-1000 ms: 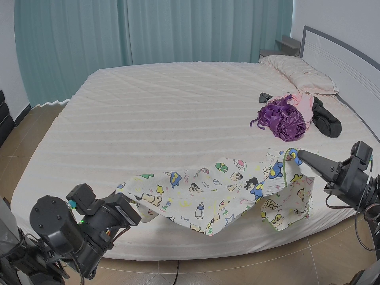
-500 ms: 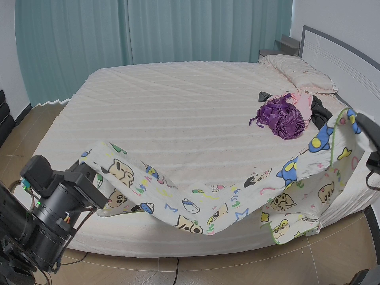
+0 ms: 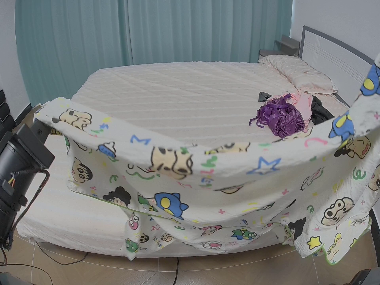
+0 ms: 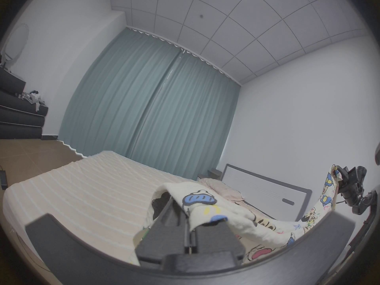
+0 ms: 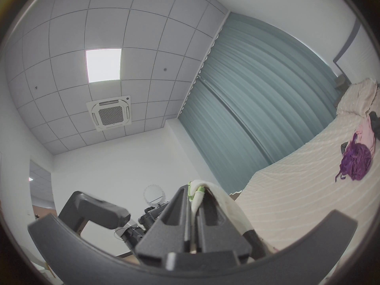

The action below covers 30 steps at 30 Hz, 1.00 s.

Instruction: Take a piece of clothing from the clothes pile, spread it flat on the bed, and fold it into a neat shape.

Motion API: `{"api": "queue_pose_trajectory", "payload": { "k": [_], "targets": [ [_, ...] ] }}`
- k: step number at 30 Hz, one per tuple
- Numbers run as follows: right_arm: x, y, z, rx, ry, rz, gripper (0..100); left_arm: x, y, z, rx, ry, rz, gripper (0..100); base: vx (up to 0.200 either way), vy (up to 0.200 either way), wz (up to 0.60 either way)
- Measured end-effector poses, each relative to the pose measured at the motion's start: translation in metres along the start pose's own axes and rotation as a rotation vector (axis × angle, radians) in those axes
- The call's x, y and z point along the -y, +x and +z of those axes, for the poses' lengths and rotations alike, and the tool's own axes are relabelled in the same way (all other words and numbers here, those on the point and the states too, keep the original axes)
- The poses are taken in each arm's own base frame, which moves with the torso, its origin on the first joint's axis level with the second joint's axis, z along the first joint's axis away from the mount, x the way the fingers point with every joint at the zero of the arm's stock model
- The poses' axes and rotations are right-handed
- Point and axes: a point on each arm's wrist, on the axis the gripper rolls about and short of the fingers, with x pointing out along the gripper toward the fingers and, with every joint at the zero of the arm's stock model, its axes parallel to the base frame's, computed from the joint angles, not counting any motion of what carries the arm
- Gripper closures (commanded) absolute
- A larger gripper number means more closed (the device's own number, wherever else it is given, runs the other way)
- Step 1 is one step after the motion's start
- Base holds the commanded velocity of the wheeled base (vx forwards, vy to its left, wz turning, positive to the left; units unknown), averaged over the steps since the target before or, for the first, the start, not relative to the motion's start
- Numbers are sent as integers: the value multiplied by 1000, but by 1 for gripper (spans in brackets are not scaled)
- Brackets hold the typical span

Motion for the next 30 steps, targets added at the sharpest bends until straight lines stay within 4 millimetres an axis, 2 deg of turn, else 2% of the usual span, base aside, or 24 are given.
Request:
{"api": "queue_pose_trajectory", "payload": {
  "k": [4, 12, 20, 24, 30],
  "targets": [
    [16, 18, 5, -2, -7, -53, 100, -5, 12, 1, 11, 17, 58, 100, 0, 0, 0],
    [76, 63, 7, 2, -19, -172, 100, -9, 56, -30, -71, 0, 163, 100, 0, 0, 0],
    [134, 91, 1, -7, -9, -259, 100, -15, 113, -59, -102, -43, 253, 100, 200, 0, 0],
    [162, 99, -8, -28, 12, -308, 100, -22, 141, -70, -97, -46, 294, 100, 200, 0, 0],
    [197, 107, -18, -32, 34, -387, 100, -30, 173, -87, -103, -38, 332, 100, 200, 0, 0]
  ]
}}
